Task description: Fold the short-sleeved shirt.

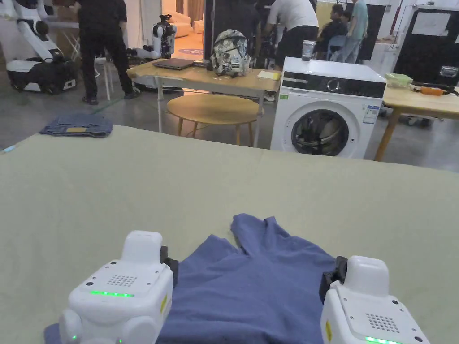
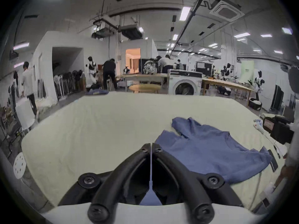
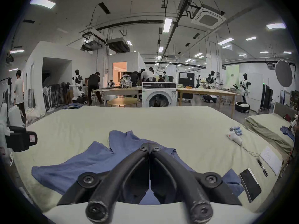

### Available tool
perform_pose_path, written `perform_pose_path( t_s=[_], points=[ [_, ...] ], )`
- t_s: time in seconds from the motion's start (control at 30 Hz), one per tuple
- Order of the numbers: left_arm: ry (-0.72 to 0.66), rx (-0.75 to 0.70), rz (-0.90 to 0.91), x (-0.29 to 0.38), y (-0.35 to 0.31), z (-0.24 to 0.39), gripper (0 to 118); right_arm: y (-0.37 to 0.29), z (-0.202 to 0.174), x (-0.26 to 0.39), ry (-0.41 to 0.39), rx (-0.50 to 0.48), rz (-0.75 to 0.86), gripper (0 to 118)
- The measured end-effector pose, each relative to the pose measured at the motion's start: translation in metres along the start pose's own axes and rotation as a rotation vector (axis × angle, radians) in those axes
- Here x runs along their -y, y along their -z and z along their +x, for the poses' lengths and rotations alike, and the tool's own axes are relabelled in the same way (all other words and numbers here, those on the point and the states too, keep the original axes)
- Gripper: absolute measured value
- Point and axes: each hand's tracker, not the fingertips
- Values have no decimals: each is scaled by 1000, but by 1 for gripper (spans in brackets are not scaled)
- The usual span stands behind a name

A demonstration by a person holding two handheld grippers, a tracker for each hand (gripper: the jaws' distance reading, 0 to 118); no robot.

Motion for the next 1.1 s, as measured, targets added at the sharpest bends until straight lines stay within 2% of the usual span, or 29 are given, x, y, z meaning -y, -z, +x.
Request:
perform_pose_path(
  t_s=[0.17,0.47,0.5,0.57,0.63,0.73,0.83,0.97,1.1],
  points=[
    [-86,-28,-163,15,10,-59,0,13,2,10,-12,-20,-54,0],
    [-333,-134,-392,35,27,-184,3,34,1,28,-28,-31,-124,0],
    [-356,-147,-406,37,29,-193,8,36,1,30,-31,-33,-131,0],
    [-376,-158,-438,37,31,-199,36,40,-1,33,-35,-36,-145,0],
    [-391,-152,-456,41,37,-205,56,40,-3,32,-41,-41,-156,0],
    [-420,-168,-523,46,49,-200,65,45,-6,36,-51,-46,-168,0],
    [-396,-211,-606,54,66,-193,65,48,-8,40,-54,-49,-180,0],
    [-262,-292,-642,52,81,-177,64,54,-10,44,-57,-51,-202,0],
    [-187,-339,-665,48,88,-159,45,57,-11,44,-57,-57,-220,0]
  ],
)
